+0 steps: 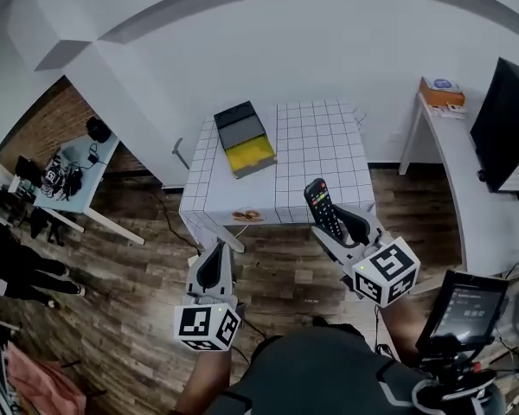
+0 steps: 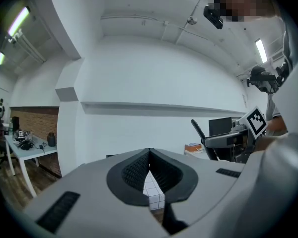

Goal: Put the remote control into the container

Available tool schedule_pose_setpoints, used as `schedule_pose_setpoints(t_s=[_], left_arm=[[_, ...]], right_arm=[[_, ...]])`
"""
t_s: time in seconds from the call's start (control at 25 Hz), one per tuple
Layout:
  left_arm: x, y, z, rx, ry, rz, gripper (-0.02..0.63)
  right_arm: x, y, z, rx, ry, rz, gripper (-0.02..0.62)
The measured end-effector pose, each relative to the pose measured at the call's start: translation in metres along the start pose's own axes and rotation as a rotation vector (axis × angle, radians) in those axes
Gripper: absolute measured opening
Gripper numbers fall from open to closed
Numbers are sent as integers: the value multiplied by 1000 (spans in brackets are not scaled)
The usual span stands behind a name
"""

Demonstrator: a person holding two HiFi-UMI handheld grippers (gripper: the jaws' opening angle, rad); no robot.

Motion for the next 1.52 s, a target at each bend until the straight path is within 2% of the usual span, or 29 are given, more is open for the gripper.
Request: schedule_pose_setpoints(t_s=[0.2,0.44,0.88,1.28,1.52], left_arm=[[-6,20,10,25,17,37,9],[-23,47,42,43,-8,54,9],[-35,102,145,42,-17,-15,9],[-49,138,220,2,-52,-45,9],[-63,157,250,-39,-87,-49,9]], right_arm=[[5,31,-24,18,11,7,213],[5,80,-35,27,8,37,213],[23,193,-28,-8,-45,44,213],[31,269,-13,-42,-66,58,213],[32,301,-9,-76,-72,76,213]])
Point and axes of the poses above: the fingertips, and each gripper's own axes: y forward along the fingers, z to its left, x out of its top, the point moved 6 cm from there along -y, backward along the fingers, and after that the axes turned 14 degrees about y, right-handed, at the moved point
